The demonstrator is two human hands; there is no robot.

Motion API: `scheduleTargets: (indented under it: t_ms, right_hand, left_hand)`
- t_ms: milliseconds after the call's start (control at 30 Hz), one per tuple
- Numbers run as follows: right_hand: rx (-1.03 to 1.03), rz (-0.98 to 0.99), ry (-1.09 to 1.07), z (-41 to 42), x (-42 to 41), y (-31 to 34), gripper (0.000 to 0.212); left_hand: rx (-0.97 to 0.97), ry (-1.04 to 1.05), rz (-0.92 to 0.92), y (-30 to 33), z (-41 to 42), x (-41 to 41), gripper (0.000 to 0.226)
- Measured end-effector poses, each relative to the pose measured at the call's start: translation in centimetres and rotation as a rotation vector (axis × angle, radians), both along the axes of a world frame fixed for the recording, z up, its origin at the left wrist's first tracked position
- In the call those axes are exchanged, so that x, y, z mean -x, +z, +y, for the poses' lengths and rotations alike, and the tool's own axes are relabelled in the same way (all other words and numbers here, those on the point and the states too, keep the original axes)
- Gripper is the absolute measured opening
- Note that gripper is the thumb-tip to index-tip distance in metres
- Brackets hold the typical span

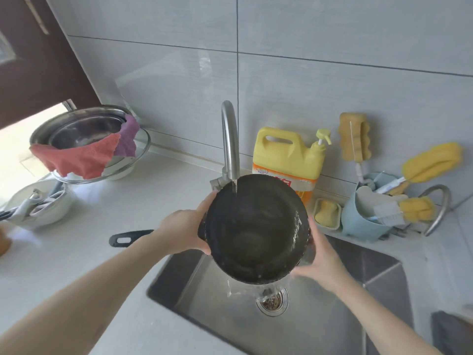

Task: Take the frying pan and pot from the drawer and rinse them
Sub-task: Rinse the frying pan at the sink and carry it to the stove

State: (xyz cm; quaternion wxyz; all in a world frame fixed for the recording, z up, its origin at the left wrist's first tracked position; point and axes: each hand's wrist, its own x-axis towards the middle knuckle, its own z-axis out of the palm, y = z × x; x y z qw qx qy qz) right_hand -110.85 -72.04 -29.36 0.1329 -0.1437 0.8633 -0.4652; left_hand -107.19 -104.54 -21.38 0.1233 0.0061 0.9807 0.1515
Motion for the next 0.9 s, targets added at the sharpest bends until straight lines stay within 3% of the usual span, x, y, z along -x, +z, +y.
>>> scheduleTargets:
  t_ms: [300,467,600,900]
  right_hand:
    - [-0.31,0.247,-0.033,7.9,1.2,4.9,0.14]
    - [-0.395,0.493,-0.143,9.1,-0.5,6.4,0.137]
    - [-0.415,0.833,-0.293,9.8,-1.1,8.3,0.134]
    - [-0.33,1.342,-0.499,10.4,-3.0,16.9,0.098]
  left_hand:
    - [-0.271,-0.048,0.384,-4.7,5.5,-0.5,0.131]
    - [-0.161,-0.182,0.771,-3.6,6.7,-0.3,0.124]
    - [-0.047,-0.262,1.022,-0.8,7.0,-0.1,0.105]
    - [0.149,-0.277,1.52,9.6,7.8,-0.9,0.091]
